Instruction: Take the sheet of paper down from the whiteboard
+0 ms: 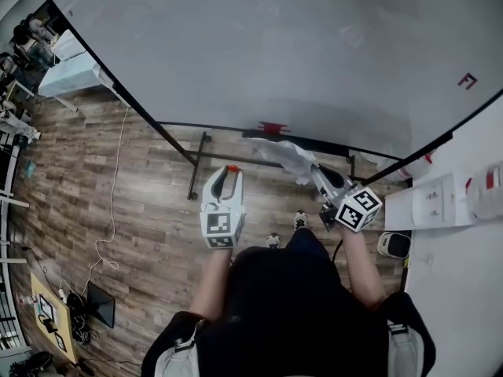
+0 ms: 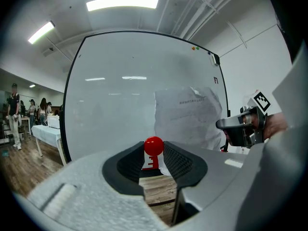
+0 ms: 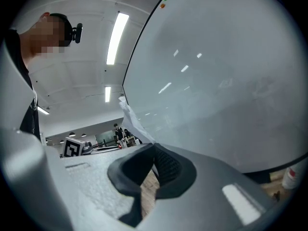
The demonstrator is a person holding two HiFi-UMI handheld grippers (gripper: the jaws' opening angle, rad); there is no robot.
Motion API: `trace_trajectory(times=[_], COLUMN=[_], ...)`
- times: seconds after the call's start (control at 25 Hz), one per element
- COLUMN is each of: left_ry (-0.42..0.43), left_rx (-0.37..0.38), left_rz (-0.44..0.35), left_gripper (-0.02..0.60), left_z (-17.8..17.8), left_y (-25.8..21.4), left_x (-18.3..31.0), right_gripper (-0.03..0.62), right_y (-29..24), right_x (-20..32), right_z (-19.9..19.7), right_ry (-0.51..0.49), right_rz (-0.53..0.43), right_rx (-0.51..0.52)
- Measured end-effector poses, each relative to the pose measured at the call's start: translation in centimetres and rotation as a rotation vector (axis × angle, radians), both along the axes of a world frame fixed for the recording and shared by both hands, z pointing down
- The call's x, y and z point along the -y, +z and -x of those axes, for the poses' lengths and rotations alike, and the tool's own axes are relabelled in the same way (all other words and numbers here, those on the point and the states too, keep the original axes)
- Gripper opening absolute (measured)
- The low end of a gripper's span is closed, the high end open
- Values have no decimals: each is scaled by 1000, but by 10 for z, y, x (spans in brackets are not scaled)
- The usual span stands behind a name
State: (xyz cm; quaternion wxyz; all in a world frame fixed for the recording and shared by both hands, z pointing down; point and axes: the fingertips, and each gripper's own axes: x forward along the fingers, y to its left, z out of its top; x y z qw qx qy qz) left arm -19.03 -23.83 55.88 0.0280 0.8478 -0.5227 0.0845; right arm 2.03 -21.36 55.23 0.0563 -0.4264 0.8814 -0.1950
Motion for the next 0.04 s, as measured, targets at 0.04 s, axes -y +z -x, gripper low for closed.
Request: trace_trajectory(times=[0.04], left_ry=[-1], left_rx=[-3], left_rz=[3], left_gripper=[132], left_z=[1], left_y=[2], left_x=[-1], right_gripper=[5], right_y=[0], right_x=[-1], right_z=[0], right_ry=[4], right_rz=[1], right_rx=[6])
